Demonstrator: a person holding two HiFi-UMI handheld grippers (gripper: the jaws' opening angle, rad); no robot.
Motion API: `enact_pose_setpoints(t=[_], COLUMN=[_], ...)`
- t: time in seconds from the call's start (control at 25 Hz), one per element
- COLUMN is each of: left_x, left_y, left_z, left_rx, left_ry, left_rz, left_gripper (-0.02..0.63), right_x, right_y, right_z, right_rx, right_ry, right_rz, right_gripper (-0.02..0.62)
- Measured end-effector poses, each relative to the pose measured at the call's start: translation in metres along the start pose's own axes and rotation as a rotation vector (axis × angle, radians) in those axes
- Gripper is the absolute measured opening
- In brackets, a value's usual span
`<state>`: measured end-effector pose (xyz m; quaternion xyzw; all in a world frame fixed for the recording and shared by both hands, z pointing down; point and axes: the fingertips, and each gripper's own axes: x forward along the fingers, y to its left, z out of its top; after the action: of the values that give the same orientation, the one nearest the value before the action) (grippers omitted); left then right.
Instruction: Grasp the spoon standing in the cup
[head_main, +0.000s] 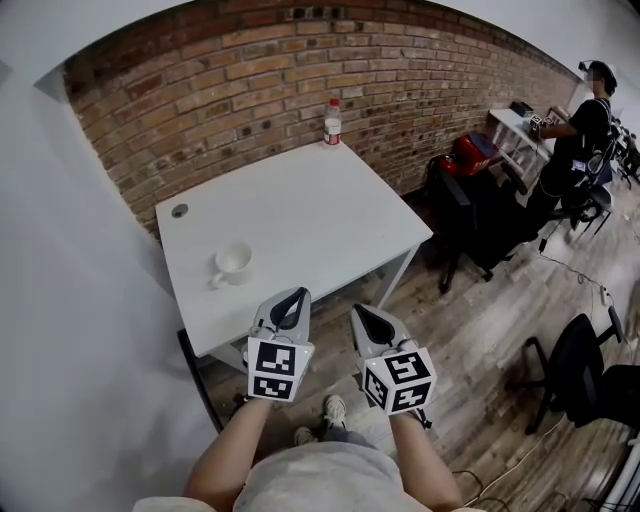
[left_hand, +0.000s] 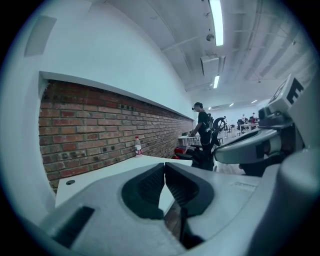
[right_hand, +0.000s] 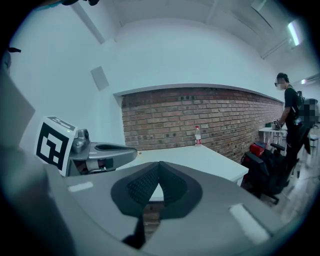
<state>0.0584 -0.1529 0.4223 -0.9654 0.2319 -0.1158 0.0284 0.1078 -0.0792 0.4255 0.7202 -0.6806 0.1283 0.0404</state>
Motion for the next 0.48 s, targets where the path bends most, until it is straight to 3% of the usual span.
enact_pose_setpoints(t=[0.48], left_x=[-0.016], left_y=[-0.003], left_z=[-0.013], left_rx=[-0.003], left_ry=[0.002], left_rz=[-0.023], left_gripper=[0.006], right_x=[-0.006], right_y=[0.019], right_z=[-0.009], right_rx=[-0.014], right_ry=[0.002], right_rz=[-0.017], right_gripper=[0.008])
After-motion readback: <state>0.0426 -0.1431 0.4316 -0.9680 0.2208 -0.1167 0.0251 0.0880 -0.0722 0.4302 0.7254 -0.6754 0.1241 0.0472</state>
